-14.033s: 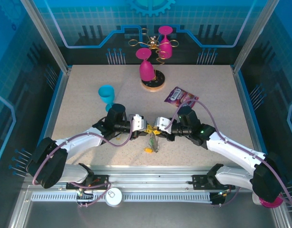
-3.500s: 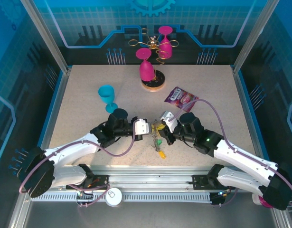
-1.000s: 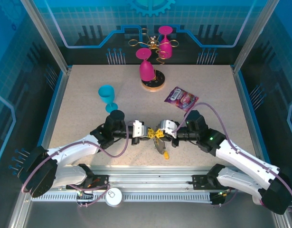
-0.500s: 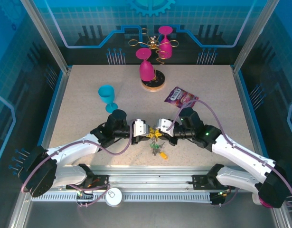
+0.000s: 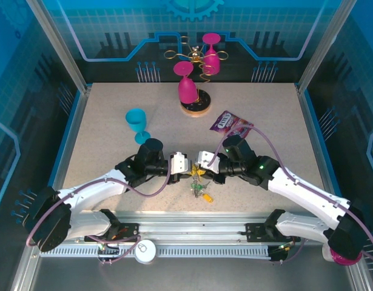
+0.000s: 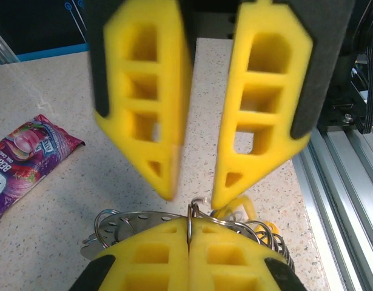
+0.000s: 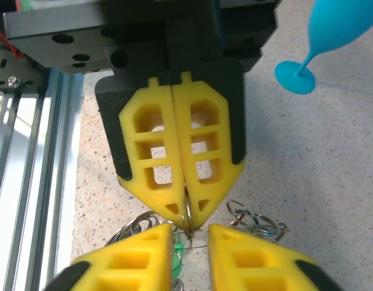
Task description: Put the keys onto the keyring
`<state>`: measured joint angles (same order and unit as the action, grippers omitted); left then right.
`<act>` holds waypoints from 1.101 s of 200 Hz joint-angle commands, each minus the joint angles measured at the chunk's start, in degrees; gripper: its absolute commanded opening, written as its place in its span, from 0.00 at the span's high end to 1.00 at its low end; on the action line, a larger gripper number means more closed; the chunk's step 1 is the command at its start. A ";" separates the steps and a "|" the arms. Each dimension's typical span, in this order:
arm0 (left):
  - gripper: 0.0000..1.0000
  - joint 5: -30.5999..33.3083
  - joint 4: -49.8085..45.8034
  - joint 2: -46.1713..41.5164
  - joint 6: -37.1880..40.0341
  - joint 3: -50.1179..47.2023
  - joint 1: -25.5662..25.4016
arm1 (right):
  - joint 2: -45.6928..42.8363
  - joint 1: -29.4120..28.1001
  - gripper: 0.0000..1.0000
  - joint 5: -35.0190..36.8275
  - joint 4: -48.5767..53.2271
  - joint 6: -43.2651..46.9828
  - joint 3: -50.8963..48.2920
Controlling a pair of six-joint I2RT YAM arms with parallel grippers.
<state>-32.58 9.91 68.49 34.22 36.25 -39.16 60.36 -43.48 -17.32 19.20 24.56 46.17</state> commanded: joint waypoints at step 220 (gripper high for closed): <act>1.00 -3.05 13.15 -3.48 -3.98 -3.82 -0.24 | -4.14 -3.01 0.68 5.81 -14.83 -9.01 -11.80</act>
<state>-32.84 19.90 66.96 31.38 32.84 -39.18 56.34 -45.71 -13.47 7.35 15.20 35.09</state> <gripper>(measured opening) 0.049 0.336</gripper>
